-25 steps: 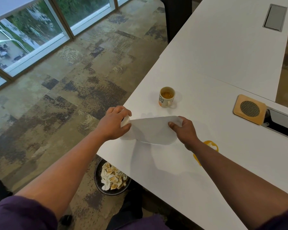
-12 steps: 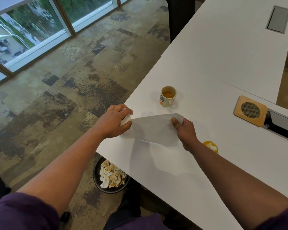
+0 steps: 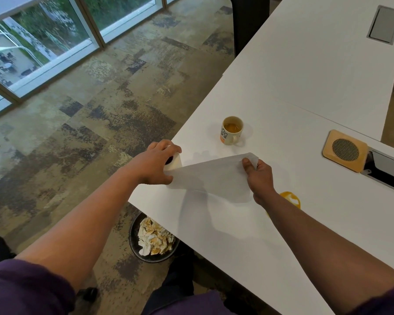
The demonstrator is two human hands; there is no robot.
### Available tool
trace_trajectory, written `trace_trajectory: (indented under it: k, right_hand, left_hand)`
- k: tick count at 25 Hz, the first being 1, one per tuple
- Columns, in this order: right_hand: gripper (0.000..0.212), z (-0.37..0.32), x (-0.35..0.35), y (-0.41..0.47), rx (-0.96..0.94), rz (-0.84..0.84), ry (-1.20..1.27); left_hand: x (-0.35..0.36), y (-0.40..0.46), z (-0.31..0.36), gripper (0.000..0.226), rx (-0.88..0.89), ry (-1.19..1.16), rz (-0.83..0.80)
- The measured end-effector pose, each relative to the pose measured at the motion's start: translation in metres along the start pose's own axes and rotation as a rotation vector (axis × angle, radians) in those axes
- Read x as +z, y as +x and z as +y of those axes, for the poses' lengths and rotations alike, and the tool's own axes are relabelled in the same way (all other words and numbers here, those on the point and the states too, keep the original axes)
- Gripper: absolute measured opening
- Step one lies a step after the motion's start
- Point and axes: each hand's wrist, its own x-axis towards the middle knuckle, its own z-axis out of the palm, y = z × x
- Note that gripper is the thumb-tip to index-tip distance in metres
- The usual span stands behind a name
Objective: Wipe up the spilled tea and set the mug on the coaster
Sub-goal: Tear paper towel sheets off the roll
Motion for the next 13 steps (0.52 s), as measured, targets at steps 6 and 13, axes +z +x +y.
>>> trace_trajectory:
  k: [6, 13]
  right_hand:
    - [0.010, -0.009, -0.010, 0.002, -0.052, 0.125, -0.025]
    - [0.014, -0.008, -0.018, 0.005, -0.094, 0.176, -0.063]
  left_hand:
    - [-0.006, -0.002, 0.002, 0.100, -0.010, 0.003, 0.058]
    - [-0.011, -0.004, 0.017, 0.092, 0.045, 0.138, -0.045]
